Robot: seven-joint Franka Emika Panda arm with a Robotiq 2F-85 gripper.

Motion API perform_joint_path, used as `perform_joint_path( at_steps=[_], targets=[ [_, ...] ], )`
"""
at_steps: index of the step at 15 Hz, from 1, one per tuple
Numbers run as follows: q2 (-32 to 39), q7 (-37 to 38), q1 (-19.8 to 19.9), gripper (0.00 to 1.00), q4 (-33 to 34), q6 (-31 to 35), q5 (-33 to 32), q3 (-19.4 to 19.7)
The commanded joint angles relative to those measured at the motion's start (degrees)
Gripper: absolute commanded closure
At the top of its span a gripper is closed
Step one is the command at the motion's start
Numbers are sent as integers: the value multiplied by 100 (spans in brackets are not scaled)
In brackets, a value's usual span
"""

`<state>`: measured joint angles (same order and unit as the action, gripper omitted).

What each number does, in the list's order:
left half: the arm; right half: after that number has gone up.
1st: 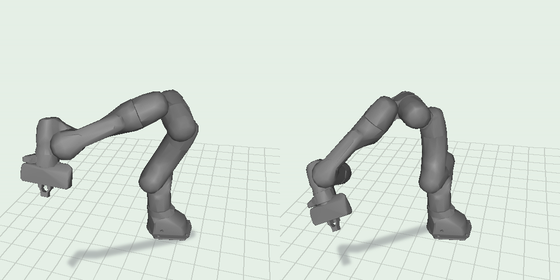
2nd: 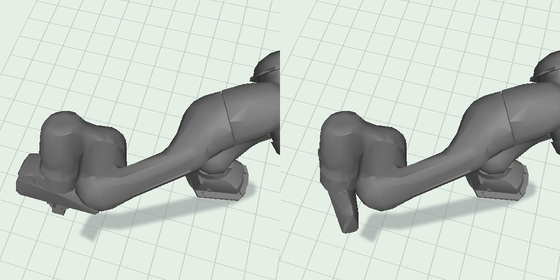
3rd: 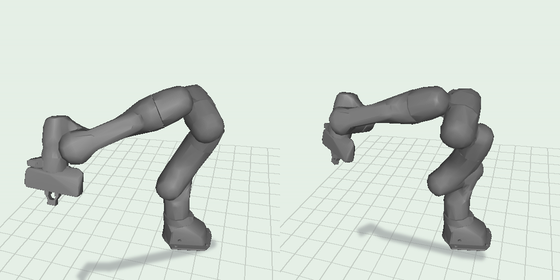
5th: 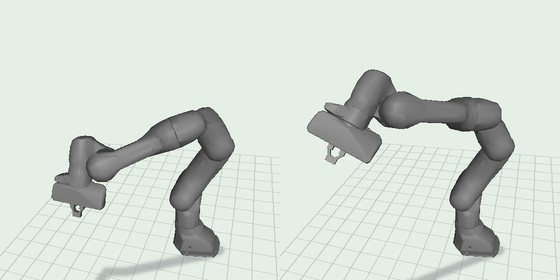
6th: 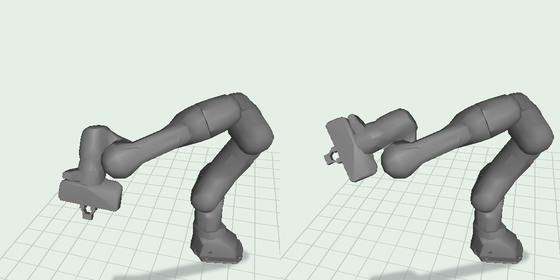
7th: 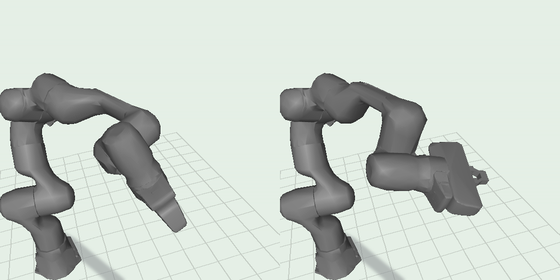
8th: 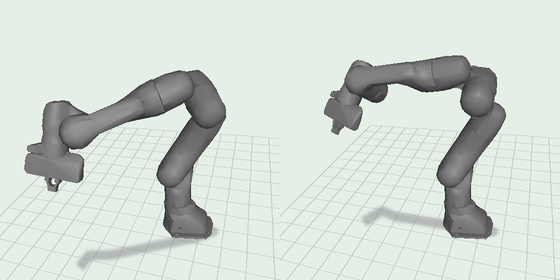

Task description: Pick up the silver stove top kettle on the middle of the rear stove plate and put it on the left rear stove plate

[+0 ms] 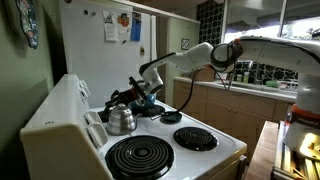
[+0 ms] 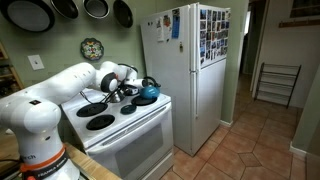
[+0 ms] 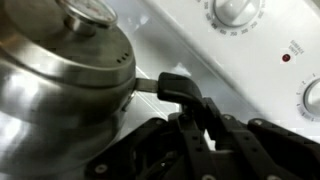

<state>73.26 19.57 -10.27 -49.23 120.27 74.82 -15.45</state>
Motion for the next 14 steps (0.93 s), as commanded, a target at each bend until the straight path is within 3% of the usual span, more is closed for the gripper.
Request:
perform_joint_path(
  at_steps=[1, 7, 14],
  targets=[
    [20, 495, 18, 96, 52, -68, 65, -76],
    [-160, 840, 46, 96, -233, -13, 167, -161],
    [-651, 722, -77, 96, -1121, 756, 331, -370]
  ],
)
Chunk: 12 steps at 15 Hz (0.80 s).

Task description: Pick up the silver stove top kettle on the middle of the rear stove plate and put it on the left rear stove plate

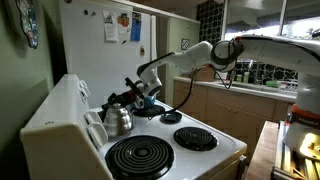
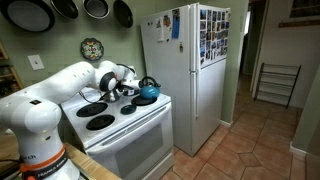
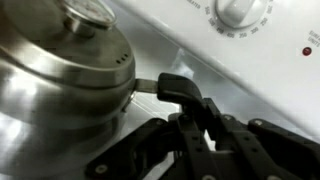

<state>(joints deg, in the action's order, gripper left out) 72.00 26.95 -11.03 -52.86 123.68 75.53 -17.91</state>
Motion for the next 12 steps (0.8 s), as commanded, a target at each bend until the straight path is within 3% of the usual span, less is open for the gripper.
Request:
perform_joint_path(
  at_steps=[1, 6, 9, 10, 12],
  targets=[
    [-690, -144, 10, 96, -1040, 612, 328, -193],
    [-1461, -864, 179, 96, -2347, 1428, 808, -549],
    [-1915, -1265, 308, 96, -3110, 1497, 898, -617],
    [-2091, -1430, 203, 96, -3326, 1413, 1153, -414],
    [-2428, -1786, 272, 96, -3856, 1319, 1464, -379]
  ],
)
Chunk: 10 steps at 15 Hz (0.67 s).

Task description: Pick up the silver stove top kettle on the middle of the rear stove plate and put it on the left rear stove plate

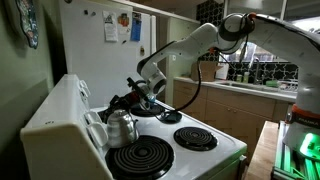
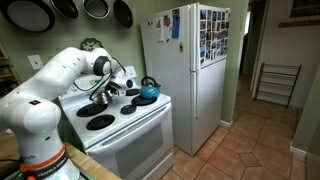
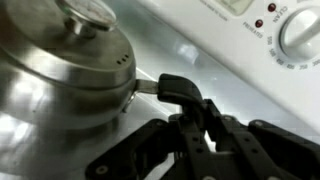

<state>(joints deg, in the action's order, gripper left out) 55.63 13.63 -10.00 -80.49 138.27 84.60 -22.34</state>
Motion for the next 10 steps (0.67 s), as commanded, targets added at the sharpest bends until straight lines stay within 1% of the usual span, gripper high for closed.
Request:
perform_joint_path(
  at_steps=[1, 5, 7, 10],
  targets=[
    [-975, -625, 186, 96, -1357, -182, 726, 94],
    [-1747, -1437, 221, 96, -2444, -447, 1406, 234],
    [-2100, -1866, 170, 96, -2907, -622, 1711, 353],
    [-2489, -2539, 148, 96, -3471, -1178, 2062, 547]
  ],
)
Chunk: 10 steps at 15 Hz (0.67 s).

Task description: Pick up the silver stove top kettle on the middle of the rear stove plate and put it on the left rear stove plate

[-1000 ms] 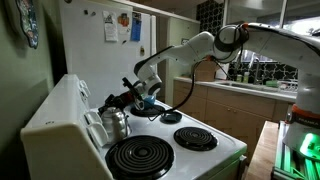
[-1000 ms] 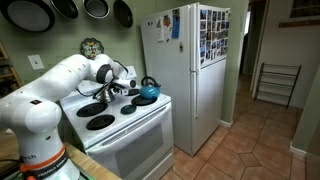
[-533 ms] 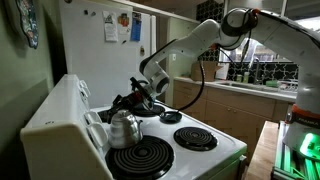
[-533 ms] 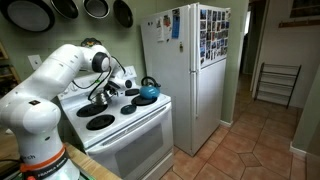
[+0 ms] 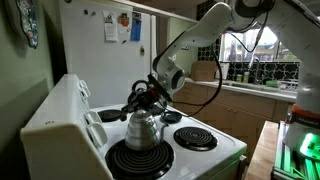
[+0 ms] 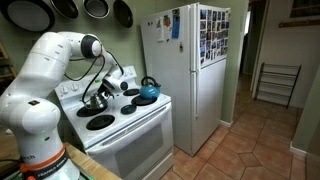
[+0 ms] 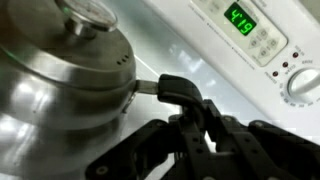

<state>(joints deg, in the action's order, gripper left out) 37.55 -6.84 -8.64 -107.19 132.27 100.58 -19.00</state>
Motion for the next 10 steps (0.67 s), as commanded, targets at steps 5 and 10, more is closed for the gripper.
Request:
perform_joint_path(
  at_steps=[5, 10],
  targets=[
    [-890, -1082, -3, 96, -1194, -1664, 878, 613],
    [-542, -499, -66, 96, -841, -2181, 758, 920]
  ],
)
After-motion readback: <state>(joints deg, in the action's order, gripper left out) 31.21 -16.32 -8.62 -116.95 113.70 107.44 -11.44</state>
